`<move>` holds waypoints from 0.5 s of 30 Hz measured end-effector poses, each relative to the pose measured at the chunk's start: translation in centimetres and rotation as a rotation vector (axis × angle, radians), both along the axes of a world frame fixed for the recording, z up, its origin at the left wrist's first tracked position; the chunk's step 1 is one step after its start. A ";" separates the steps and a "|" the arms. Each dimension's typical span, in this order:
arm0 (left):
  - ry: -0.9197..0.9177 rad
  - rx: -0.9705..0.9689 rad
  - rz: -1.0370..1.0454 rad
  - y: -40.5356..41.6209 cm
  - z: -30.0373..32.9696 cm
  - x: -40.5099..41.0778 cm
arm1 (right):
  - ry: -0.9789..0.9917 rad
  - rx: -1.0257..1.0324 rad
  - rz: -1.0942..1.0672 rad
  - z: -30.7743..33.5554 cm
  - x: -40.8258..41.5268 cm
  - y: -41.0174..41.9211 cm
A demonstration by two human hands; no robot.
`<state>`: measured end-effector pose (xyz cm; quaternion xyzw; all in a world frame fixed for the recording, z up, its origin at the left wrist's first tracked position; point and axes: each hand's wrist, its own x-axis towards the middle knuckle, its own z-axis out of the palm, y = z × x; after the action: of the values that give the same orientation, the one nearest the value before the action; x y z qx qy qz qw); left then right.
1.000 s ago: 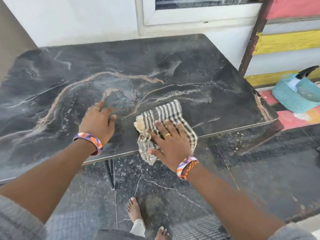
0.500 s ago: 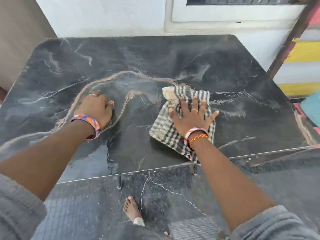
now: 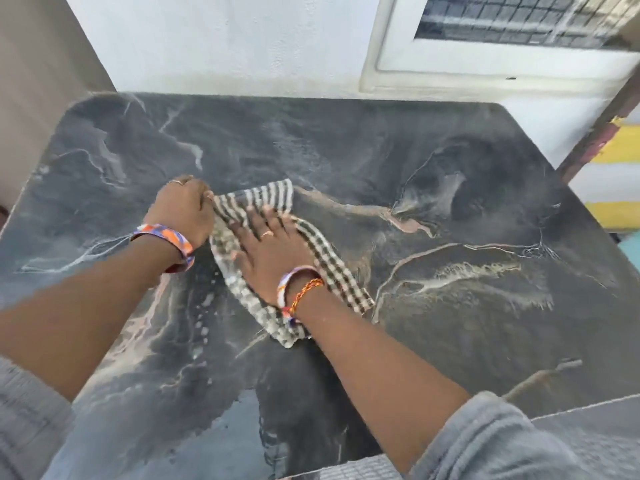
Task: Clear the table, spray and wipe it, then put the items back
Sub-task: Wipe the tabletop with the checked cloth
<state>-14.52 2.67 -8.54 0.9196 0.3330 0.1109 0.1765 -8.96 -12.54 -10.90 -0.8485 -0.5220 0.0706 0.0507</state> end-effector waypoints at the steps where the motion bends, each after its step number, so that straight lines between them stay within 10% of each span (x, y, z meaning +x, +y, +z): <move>1: 0.001 -0.005 -0.008 0.3 0.3 0.5 | 0.014 -0.002 0.069 0.1 -1.3 0.4; 5: 0.007 -0.028 -0.043 0.7 1.1 2.7 | 0.034 -0.011 0.086 0.2 1.1 -2.8; 15: 0.089 0.009 -0.012 1.9 0.7 5.3 | 0.077 -0.126 -0.992 0.8 19.6 -9.4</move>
<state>-9.23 4.55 -7.84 0.9264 0.3344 0.0704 0.1581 10.63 -21.98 -10.12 -0.9927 -0.0482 0.1008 0.0459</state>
